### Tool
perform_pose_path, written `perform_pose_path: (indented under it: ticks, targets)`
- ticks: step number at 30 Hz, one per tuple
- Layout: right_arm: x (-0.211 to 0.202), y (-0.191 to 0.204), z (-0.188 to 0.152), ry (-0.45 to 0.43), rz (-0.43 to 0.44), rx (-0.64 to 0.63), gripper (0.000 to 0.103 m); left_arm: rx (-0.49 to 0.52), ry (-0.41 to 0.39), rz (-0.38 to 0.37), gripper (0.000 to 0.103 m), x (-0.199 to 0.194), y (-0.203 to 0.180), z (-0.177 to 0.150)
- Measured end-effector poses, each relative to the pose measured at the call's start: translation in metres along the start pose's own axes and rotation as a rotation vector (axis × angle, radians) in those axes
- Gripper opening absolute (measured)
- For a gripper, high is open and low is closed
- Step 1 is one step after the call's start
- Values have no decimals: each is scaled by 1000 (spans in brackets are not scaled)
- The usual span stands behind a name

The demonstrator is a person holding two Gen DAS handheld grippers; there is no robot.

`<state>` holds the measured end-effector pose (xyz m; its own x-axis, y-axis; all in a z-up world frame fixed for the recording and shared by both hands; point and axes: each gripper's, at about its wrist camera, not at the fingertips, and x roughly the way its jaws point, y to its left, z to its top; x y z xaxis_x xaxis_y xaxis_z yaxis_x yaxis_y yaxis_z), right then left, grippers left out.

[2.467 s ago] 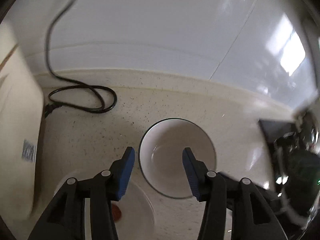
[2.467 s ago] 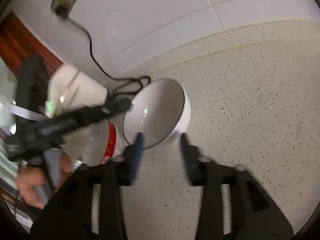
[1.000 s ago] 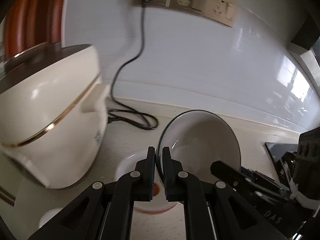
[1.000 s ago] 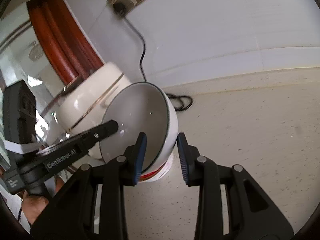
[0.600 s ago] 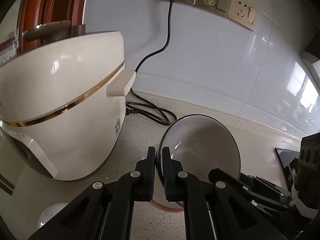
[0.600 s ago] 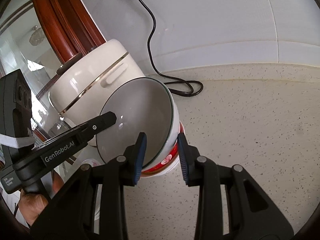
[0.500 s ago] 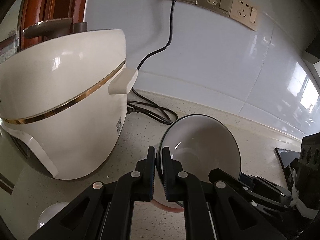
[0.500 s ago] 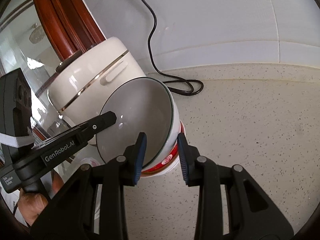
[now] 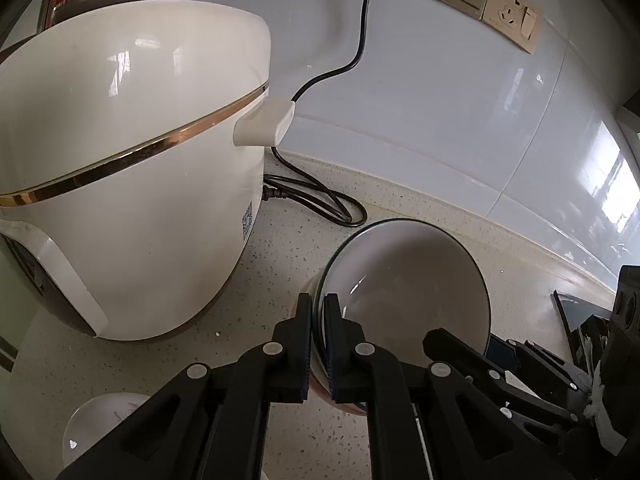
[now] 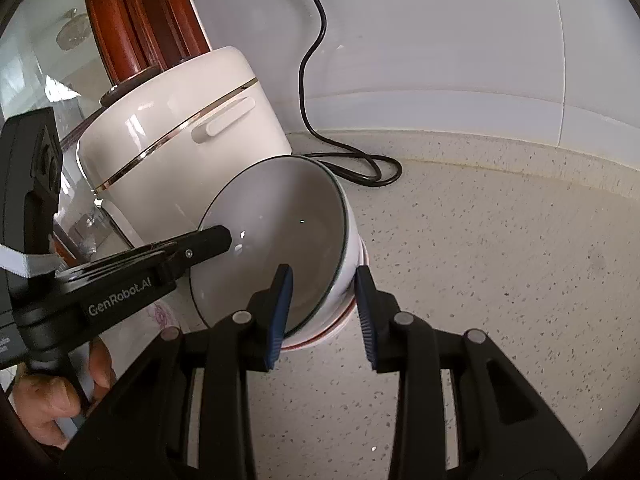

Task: Organize plates and bowls
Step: 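Open both grippers to release the black-rimmed bowl on the bowls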

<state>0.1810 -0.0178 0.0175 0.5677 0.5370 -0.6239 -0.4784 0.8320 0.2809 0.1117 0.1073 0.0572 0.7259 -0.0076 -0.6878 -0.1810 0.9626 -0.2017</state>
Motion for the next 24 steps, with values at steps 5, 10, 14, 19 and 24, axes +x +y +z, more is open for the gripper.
perform_pose_path:
  ticks: [5, 10, 14, 19, 24]
  targets:
    - [-1, 6, -1, -12, -54, -49, 40, 6, 0, 19, 7, 5, 2, 0]
    - [-8, 5, 1, -36, -61, -47, 50, 0, 7, 15, 7, 6, 4, 0]
    - [-11, -5, 2, -42, -54, 4, 66, -12, 21, 14, 9, 7, 5, -1]
    - [-10, -26, 3, -21, 33, 127, 76, -81, 45, -63, 47, 12, 14, 0]
    - [4, -54, -5, 35, 147, 295, 80, -164, 68, -150, 60, 20, 24, -2]
